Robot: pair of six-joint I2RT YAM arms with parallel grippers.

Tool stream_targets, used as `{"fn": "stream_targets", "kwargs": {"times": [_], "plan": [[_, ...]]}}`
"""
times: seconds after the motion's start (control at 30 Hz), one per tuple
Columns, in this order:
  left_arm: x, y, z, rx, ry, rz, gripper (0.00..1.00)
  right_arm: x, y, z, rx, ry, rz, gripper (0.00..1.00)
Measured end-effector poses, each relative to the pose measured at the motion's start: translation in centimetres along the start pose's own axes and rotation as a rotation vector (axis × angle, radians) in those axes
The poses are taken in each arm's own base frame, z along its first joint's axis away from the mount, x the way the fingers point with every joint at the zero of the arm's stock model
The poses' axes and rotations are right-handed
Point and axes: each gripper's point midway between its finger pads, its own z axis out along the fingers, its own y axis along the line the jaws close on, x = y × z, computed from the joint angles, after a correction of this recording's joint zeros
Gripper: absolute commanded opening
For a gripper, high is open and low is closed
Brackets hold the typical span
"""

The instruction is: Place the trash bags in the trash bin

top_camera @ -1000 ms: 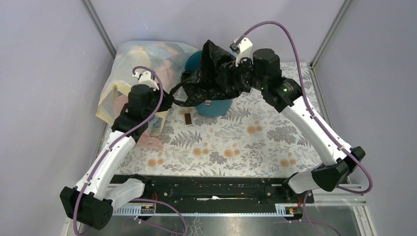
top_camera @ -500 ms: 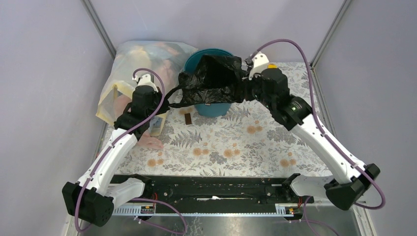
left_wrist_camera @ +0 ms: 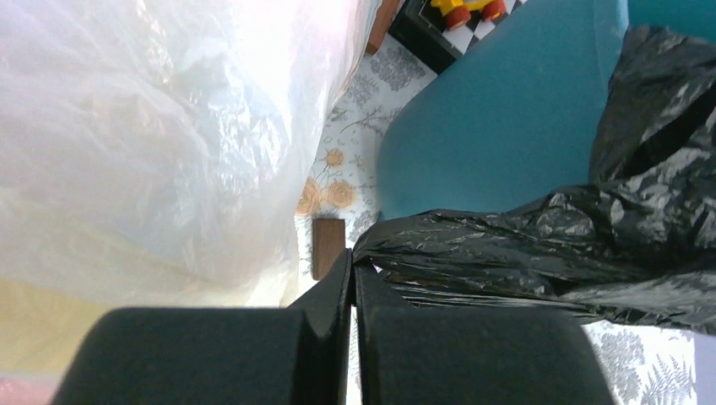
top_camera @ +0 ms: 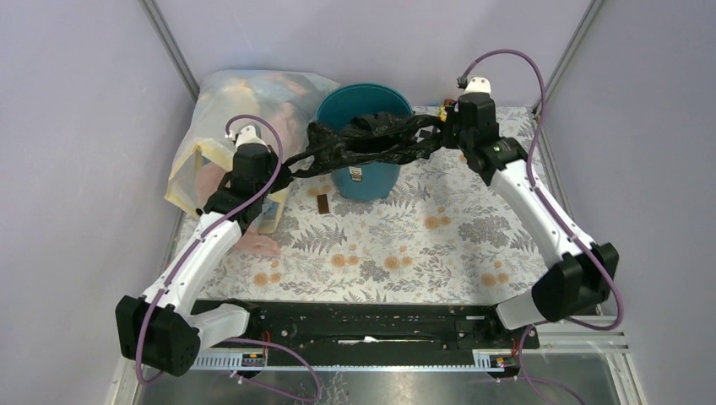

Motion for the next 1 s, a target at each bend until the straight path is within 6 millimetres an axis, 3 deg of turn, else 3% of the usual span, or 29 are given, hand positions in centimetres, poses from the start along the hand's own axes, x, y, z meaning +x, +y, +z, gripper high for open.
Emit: {"fn": "stream_targets", "kwargs": {"times": [0.2,0.4,0.53,0.63,0.7,1.0], "plan": [[-1.0,-0.7,2.1,0.031,-0.057,-0.063,0.0,-0.7,0.3,4.4,-0.024,0.043,0.071,0.19],[-0.5,-1.5,4.9,0.062,-0.047,-0.082,0.0,-0.1,1.0,7.7,-0.097,0.099,0.116,0.33],[-0.2,-1.7,5.9,0.084,-0.031,-0.081,0.03,0.8,1.7,7.8,-0.158,0.126,0.115,0.47],[-0.7,-1.6,6.0,0.092,-0.039,-0.083,0.04,1.5,1.7,6.7,-0.185,0.125,0.097,0.67],[-1.1,-1.6,5.9,0.094,-0.048,-0.086,0.05,1.2,1.7,5.2,-0.208,0.111,0.078,0.74],[-4.4,-3.1,2.3,0.162,-0.152,-0.108,0.07,-6.8,4.0,-4.3,-0.411,-0.173,-0.042,0.84]]}}
